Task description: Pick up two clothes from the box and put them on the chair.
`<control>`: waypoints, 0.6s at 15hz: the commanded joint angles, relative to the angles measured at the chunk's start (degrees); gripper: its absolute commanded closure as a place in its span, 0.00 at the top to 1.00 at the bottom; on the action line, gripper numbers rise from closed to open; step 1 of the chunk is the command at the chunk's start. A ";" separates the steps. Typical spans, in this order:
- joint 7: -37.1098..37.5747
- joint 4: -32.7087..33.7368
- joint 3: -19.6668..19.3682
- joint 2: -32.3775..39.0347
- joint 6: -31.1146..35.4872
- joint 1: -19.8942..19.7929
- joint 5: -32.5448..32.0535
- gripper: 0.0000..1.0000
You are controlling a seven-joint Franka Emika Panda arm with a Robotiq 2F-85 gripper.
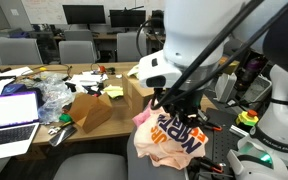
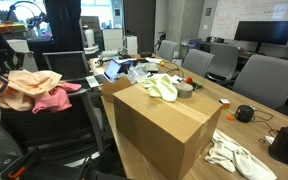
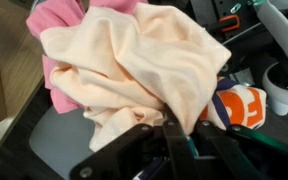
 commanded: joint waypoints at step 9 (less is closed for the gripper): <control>4.36 0.76 0.43 4.70 1.07 -1.16 -2.55 0.04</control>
